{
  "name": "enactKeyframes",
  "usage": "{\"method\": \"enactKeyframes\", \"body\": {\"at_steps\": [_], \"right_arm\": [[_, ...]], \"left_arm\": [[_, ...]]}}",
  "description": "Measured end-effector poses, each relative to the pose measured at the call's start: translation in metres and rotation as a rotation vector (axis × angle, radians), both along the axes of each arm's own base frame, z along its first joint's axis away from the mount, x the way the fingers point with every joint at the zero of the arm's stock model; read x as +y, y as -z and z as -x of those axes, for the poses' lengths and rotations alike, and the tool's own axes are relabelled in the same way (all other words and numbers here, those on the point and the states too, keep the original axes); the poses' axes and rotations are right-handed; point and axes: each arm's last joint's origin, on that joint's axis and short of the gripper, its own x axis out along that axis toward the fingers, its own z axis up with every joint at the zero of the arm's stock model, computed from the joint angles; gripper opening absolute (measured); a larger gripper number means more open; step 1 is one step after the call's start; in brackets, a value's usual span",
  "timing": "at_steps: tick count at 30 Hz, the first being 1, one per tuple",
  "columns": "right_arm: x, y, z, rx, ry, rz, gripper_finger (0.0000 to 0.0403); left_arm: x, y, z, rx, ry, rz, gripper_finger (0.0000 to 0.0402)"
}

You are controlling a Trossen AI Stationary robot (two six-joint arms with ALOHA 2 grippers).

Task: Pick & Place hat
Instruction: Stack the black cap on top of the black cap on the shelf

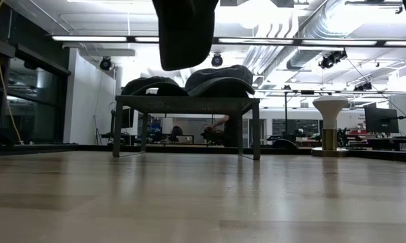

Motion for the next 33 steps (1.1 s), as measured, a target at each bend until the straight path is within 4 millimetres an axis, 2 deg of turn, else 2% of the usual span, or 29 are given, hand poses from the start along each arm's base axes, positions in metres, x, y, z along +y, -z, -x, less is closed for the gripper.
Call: {"method": "enactKeyframes", "body": {"at_steps": [9, 15, 22, 30, 33], "right_arm": [[-0.0052, 0.0100, -0.0019, -0.024, 0.045, -0.090, 0.0303], [-0.0052, 0.0104, -0.0019, -0.047, 0.049, -0.120, 0.0269], [-0.0050, 0.0104, -0.0019, -0.060, 0.051, -0.134, 0.0181], [0.0003, 0.0048, 0.0026, -0.083, 0.014, -0.168, 0.0022], [0.0021, 0.0007, 0.0061, -0.083, -0.007, -0.173, 0.0010]], "left_arm": [[-0.0001, -0.0016, -0.0003, -0.017, 0.002, 0.001, 0.0022], [-0.0007, -0.0017, -0.0006, -0.019, 0.026, 0.005, 0.0022], [-0.0012, -0.0014, -0.0008, -0.016, 0.046, 0.009, 0.0022], [-0.0015, -0.0012, -0.0009, -0.014, 0.056, 0.010, 0.0022], [-0.0017, -0.0012, -0.0009, -0.015, 0.062, 0.012, 0.0022]]}}
